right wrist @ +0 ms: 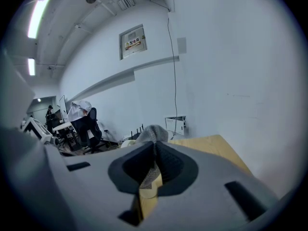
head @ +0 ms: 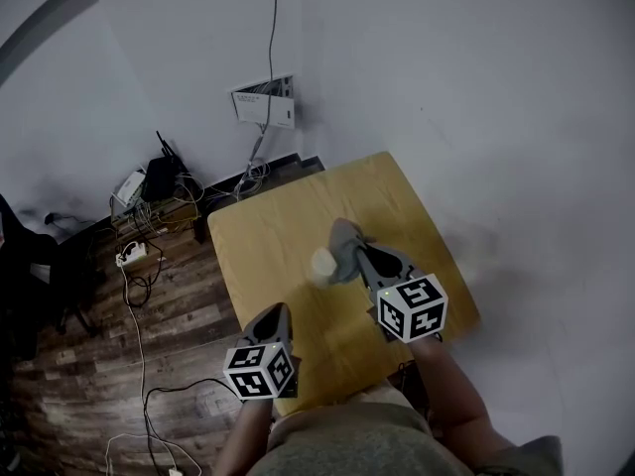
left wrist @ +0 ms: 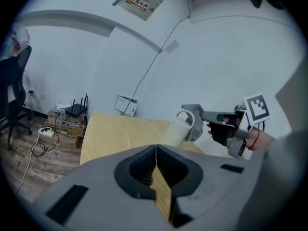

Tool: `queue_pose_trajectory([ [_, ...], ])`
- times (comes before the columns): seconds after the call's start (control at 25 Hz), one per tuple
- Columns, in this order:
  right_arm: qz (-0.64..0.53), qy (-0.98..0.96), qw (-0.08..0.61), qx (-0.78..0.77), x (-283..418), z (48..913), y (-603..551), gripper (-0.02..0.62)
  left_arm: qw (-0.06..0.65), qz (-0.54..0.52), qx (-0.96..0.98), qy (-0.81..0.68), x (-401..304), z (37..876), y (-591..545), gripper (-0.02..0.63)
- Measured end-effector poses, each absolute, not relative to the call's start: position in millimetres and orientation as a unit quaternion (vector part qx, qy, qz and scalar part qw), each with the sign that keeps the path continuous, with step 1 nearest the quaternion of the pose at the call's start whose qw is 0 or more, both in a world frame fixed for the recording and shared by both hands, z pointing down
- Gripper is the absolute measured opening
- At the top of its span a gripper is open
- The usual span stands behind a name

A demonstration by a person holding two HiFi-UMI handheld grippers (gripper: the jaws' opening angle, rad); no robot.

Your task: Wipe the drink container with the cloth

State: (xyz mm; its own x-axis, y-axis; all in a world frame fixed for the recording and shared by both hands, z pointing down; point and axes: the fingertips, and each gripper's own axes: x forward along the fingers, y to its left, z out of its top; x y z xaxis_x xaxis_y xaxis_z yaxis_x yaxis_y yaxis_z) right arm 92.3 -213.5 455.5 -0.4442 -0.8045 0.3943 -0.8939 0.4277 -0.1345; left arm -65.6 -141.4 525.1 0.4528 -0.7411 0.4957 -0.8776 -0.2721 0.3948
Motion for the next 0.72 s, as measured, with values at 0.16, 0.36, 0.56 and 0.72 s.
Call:
queue_pose_trajectory([
  [0.16,0.169,-0.837,0.147,0.499,91,465,-217,0.009,0.323,0.107,0.787,-0.514,-63,529,-143,0.003],
  [0.36,0.18,-0.838,0.155,0.492,93,476,-221,0.011,0.326,0.107,0.784,-0.517,-60,530,-145,0.003],
  [0.56,0.187,-0.838,0.168,0.483,92,491,-224,0.009,0.328,0.109,0.78,-0.522,-59,533,-145,0.003],
  [0.72,0.197,-0.84,0.177,0.474,90,504,-227,0.01,0.33,0.111,0.776,-0.526,-59,535,-145,0.003],
])
